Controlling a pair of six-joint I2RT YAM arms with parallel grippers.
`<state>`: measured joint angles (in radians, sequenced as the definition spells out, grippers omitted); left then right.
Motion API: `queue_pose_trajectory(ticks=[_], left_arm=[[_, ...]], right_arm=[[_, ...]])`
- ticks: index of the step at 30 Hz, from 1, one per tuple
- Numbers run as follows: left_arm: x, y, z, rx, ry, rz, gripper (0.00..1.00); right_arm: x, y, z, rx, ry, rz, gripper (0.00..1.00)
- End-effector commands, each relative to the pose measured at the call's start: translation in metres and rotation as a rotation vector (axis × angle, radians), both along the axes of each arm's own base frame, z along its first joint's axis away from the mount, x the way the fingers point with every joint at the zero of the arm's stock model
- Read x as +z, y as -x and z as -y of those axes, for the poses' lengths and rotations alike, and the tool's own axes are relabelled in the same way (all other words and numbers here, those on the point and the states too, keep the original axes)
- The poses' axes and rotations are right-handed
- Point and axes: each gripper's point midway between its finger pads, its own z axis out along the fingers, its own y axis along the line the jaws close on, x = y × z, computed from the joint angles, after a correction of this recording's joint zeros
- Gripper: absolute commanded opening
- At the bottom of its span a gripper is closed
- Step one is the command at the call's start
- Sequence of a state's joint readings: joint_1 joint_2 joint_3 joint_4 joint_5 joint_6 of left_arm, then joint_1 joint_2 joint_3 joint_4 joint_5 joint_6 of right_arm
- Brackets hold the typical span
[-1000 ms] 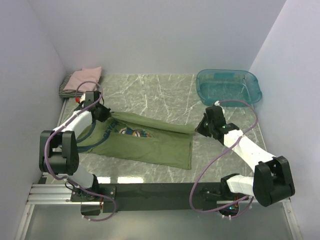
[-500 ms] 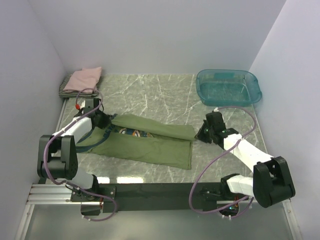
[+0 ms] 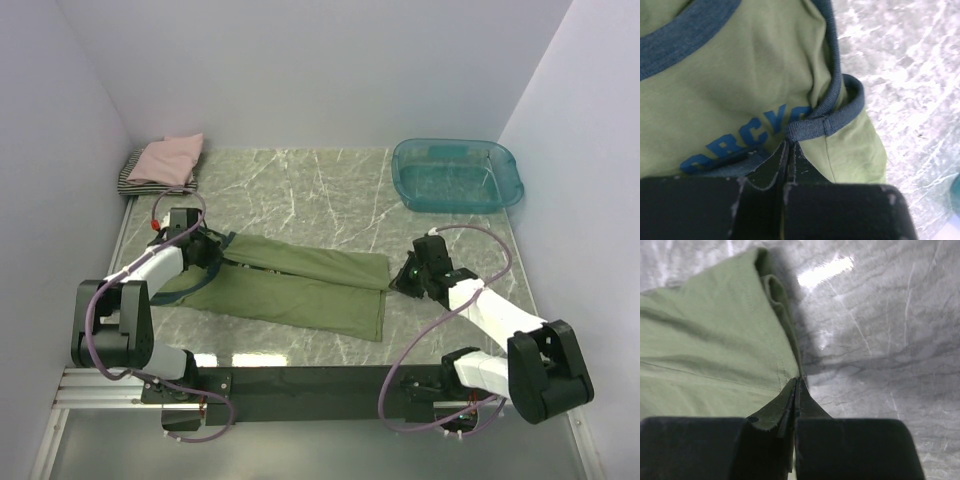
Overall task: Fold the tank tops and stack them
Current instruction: Fold the tank top
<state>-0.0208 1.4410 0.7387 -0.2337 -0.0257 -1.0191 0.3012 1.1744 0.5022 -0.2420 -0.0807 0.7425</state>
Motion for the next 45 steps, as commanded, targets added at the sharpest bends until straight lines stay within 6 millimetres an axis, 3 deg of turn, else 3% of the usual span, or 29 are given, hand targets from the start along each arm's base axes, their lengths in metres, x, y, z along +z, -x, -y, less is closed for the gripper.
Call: queue_pose_trajectory(ticks=[1,7,15,18,22,26,28,30,31,34,35,37,38,39,41,42,43,45], left_arm=[[0.008,-0.005,-0.003,0.018,0.003,0.056,0.01],[0.020,-0.010,-0.002,0.007,0.005,0.095,0.01],[0.007,0.002,-0.003,0.019,0.007,0.068,0.01],[0.003,0.006,-0.004,0.026,0.003,0.060,0.01],[0.000,0.008,-0.004,0.026,0.003,0.062,0.15],[0.006,0.009,-0.007,0.026,-0.010,0.068,0.31],[0.019,0.007,-0.011,0.028,-0.037,0.095,0.43],[0.030,0.007,-0.015,0.025,-0.056,0.104,0.47],[0.040,0.006,-0.016,0.023,-0.064,0.122,0.54],[0.064,0.006,-0.021,0.013,-0.108,0.138,0.62],[0.069,0.008,-0.023,0.011,-0.118,0.131,0.62],[0.085,0.009,-0.025,0.008,-0.137,0.170,0.59],[0.092,0.007,-0.022,-0.007,-0.127,0.199,0.56],[0.102,-0.002,-0.016,-0.041,-0.113,0.263,0.54],[0.103,-0.010,0.004,-0.110,-0.048,0.281,0.44],[0.112,-0.019,0.012,-0.142,-0.039,0.303,0.42],[0.098,-0.024,0.030,-0.197,-0.029,0.261,0.40],[0.097,-0.035,0.053,-0.272,-0.017,0.250,0.36]], right_arm=[[0.018,-0.010,-0.001,0.004,-0.016,0.079,0.01],[0.040,-0.015,0.004,-0.010,-0.002,0.145,0.01],[0.007,0.004,0.002,0.000,-0.022,0.079,0.02],[0.003,0.006,-0.001,0.007,-0.041,0.080,0.06],[-0.001,0.011,-0.008,0.043,-0.067,0.085,0.22],[0.010,0.009,-0.009,0.059,-0.073,0.122,0.39],[0.019,0.007,-0.005,0.058,-0.046,0.136,0.44],[0.029,0.005,0.000,0.052,-0.020,0.156,0.48],[0.041,-0.003,0.003,0.038,0.000,0.192,0.51],[0.061,-0.021,0.008,0.017,0.034,0.224,0.56],[0.055,-0.024,0.008,0.026,0.056,0.193,0.56],[0.062,-0.039,0.007,0.016,0.064,0.205,0.57],[0.053,-0.043,0.007,0.016,0.070,0.179,0.57],[0.059,-0.054,0.002,0.021,0.057,0.199,0.56],[0.045,-0.066,-0.001,0.035,0.067,0.154,0.56],[0.050,-0.077,-0.006,0.044,0.061,0.163,0.54],[0.047,-0.082,-0.007,0.048,0.071,0.150,0.54],[0.027,-0.087,-0.005,0.058,0.110,0.098,0.54]])
